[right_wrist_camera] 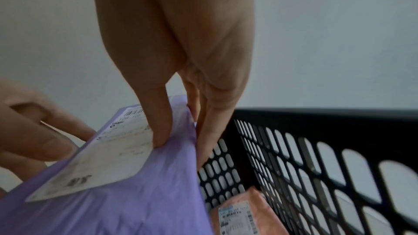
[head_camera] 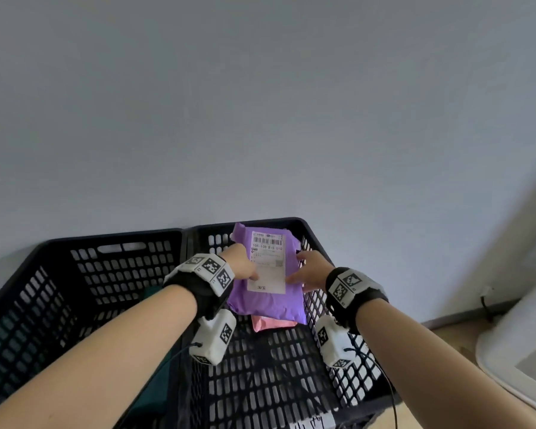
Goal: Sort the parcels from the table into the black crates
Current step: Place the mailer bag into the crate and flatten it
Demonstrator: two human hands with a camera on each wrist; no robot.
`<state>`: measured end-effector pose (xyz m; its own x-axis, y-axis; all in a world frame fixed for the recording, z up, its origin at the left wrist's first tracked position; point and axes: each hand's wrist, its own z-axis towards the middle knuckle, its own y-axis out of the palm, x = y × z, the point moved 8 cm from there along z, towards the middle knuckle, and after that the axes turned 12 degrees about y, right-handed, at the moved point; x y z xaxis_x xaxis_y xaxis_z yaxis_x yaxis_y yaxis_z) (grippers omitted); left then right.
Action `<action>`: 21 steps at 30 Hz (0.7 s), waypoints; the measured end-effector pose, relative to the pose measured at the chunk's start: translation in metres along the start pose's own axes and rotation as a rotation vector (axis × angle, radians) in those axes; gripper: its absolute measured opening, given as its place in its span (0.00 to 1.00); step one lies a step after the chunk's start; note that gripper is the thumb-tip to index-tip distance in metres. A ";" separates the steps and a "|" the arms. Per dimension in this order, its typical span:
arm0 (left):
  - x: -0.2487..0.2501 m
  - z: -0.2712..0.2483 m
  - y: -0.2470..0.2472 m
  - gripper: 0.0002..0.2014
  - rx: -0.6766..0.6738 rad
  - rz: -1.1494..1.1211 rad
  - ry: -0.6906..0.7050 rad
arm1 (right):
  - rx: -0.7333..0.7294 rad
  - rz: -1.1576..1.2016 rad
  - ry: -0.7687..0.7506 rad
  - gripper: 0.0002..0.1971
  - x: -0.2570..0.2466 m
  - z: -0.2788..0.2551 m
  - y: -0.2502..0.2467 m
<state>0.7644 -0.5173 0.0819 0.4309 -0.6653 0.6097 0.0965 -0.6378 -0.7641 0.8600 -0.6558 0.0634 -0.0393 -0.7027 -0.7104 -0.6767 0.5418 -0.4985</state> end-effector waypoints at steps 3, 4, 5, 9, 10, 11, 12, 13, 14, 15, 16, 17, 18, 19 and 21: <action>-0.016 0.020 0.018 0.28 -0.064 0.056 -0.041 | -0.058 0.010 0.063 0.26 0.008 0.024 0.014; -0.022 0.026 0.024 0.30 -0.073 0.057 -0.057 | -0.073 0.012 0.080 0.28 0.012 0.032 0.020; -0.031 0.032 0.031 0.32 -0.083 0.061 -0.078 | -0.088 0.012 0.095 0.30 0.015 0.038 0.025; -0.062 0.043 0.059 0.49 -0.128 0.037 -0.221 | -0.152 -0.012 0.139 0.30 0.031 0.065 0.049; -0.068 0.044 0.067 0.52 -0.136 0.030 -0.253 | -0.160 -0.021 0.150 0.29 0.036 0.073 0.054; -0.073 0.047 0.073 0.54 -0.139 0.030 -0.277 | -0.167 -0.024 0.161 0.30 0.040 0.081 0.059; -0.079 0.050 0.079 0.54 -0.140 0.030 -0.303 | -0.176 -0.021 0.176 0.30 0.045 0.088 0.063; -0.085 0.053 0.084 0.54 -0.142 0.028 -0.326 | -0.187 -0.017 0.189 0.31 0.049 0.096 0.068; -0.090 0.055 0.089 0.53 -0.143 0.025 -0.349 | -0.195 -0.018 0.201 0.31 0.054 0.104 0.072; -0.095 0.058 0.092 0.53 -0.146 0.028 -0.372 | -0.205 -0.022 0.207 0.31 0.058 0.111 0.077; -0.099 0.060 0.095 0.53 -0.150 0.033 -0.397 | -0.216 -0.020 0.211 0.31 0.062 0.119 0.081; -0.103 0.062 0.099 0.52 -0.154 0.037 -0.418 | -0.227 -0.018 0.216 0.31 0.065 0.127 0.086; -0.107 0.064 0.102 0.51 -0.155 0.043 -0.433 | -0.241 -0.010 0.221 0.31 0.068 0.135 0.091; -0.111 0.067 0.105 0.49 -0.154 0.045 -0.445 | -0.257 -0.010 0.224 0.31 0.070 0.142 0.095; -0.119 0.072 0.113 0.47 -0.153 0.043 -0.462 | -0.265 -0.025 0.223 0.29 0.075 0.155 0.102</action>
<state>0.7892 -0.4825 -0.0924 0.7883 -0.4721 0.3945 -0.0480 -0.6865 -0.7255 0.9015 -0.5820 -0.1179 -0.1605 -0.8136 -0.5588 -0.8457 0.4053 -0.3471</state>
